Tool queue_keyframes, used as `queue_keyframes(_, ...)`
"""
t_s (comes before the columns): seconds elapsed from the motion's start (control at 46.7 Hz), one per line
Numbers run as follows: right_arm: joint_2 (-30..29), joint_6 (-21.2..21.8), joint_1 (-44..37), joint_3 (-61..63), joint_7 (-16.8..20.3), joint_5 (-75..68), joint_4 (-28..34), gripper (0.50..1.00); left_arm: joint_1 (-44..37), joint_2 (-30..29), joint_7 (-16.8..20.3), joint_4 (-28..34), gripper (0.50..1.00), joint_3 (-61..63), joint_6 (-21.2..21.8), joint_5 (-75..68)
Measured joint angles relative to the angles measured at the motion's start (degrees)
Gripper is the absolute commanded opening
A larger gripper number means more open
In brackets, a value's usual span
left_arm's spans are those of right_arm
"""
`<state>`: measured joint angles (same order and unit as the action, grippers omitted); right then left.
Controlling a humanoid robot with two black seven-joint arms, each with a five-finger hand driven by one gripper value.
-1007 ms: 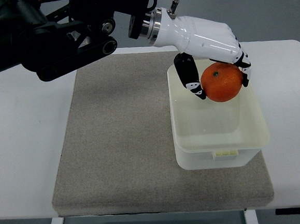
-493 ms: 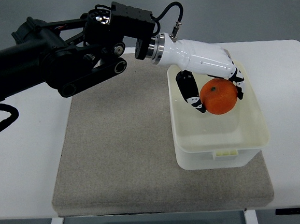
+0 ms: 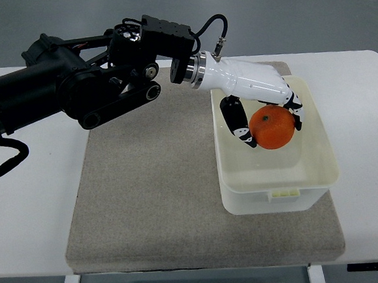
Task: Put orange in box with left hand
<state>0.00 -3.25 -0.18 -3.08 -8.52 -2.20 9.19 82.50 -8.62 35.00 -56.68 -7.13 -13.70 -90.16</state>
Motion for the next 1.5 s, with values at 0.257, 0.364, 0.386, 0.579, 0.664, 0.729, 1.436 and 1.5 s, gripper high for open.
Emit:
queue_keyframes(0.257, 0.0, 0.0, 0.0, 0.0, 0.0, 0.0, -0.01, 0.926, -1.45, 0.0, 0.0, -0.02, 0.988, -0.23, 0.0, 0.27)
queue_keyframes(0.364, 0.0, 0.0, 0.0, 0.0, 0.0, 0.0, 0.0, 0.926, -1.46, -0.02, 0.0, -0.05, 0.99, -0.26, 0.06, 0.45)
queue_keyframes(0.386, 0.0, 0.0, 0.0, 0.0, 0.0, 0.0, 0.0, 0.926, -1.46, -0.02, 0.0, -0.04, 0.99, -0.26, 0.06, 0.45)
queue_keyframes(0.579, 0.0, 0.0, 0.0, 0.0, 0.0, 0.0, 0.0, 0.926, -1.56, -0.08, 0.0, -0.26, 0.99, -0.13, -0.01, 0.5)
queue_keyframes(0.664, 0.0, 0.0, 0.0, 0.0, 0.0, 0.0, 0.01, 0.926, -1.55, -0.08, 0.0, -0.26, 0.99, -0.18, -0.01, 0.56)
queue_keyframes(0.729, 0.0, 0.0, 0.0, 0.0, 0.0, 0.0, 0.01, 0.926, -1.54, -0.08, 0.0, -0.22, 0.99, -0.58, -0.01, 0.58)
queue_keyframes(1.436, 0.0, 0.0, 0.01, 0.0, 0.0, 0.0, -0.01, 0.926, -0.18, -1.32, 0.0, 35.97, 0.986, -5.44, 2.59, 5.56)
queue_keyframes(1.5, 0.0, 0.0, 0.0, 0.0, 0.0, 0.0, 0.0, 0.926, -0.69, -1.32, -0.01, 40.25, 0.984, -5.19, 3.61, 7.95)
